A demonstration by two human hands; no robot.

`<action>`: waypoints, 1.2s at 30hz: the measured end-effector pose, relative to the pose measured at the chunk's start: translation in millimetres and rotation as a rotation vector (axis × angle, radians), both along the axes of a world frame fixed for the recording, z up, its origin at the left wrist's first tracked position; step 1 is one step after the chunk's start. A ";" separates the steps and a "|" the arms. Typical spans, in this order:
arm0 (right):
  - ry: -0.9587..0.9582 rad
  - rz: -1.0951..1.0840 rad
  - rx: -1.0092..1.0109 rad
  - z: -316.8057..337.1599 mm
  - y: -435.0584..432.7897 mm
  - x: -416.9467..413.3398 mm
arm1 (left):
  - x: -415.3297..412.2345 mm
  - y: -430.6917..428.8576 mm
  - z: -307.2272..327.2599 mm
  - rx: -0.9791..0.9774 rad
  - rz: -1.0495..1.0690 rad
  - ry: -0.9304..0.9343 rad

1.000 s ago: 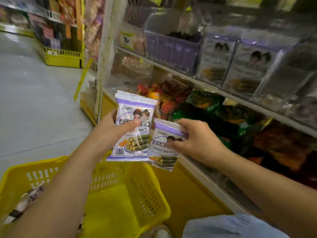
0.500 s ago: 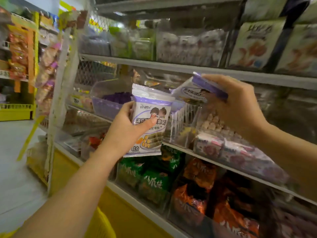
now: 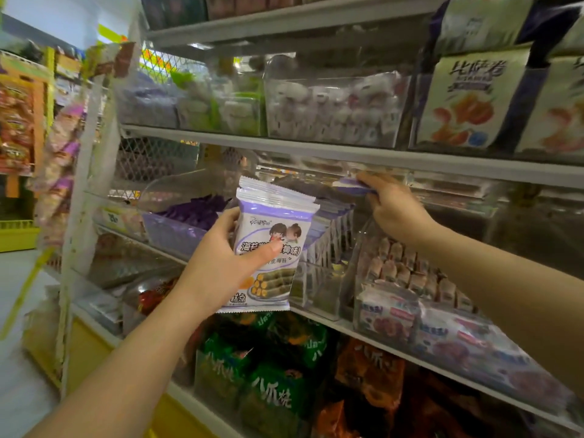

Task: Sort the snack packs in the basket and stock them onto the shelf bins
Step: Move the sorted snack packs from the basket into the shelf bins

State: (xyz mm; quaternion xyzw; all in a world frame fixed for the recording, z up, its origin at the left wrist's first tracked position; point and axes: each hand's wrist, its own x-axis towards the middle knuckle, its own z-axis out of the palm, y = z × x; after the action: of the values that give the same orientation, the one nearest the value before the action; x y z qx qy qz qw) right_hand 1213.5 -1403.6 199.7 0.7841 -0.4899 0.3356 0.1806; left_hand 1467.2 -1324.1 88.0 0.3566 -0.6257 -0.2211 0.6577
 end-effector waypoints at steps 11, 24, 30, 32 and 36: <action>0.171 -0.240 0.196 35.8 -101.6 18.6 | 12.3 -35.4 -3.6 0.031 -0.063 0.008; 0.348 -0.319 0.005 39.4 -127.9 20.7 | 23.0 -44.2 -4.1 -0.001 -0.122 -0.063; 0.425 -0.346 0.206 38.7 -124.6 24.7 | 24.5 -46.3 -3.6 -0.014 -0.137 -0.056; 0.443 -0.346 0.329 39.9 -120.0 27.6 | 24.8 -46.7 -3.8 -0.019 -0.142 -0.051; 0.399 -0.338 0.464 43.1 -114.0 29.2 | 25.6 -47.1 -5.8 -0.024 -0.156 -0.041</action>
State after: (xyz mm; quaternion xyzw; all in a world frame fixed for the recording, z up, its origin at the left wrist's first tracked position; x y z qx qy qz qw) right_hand 1242.7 -1517.6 242.8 0.7623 -0.6310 0.0208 0.1428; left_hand 1492.8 -1371.2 82.2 0.3034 -0.6674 -0.2568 0.6297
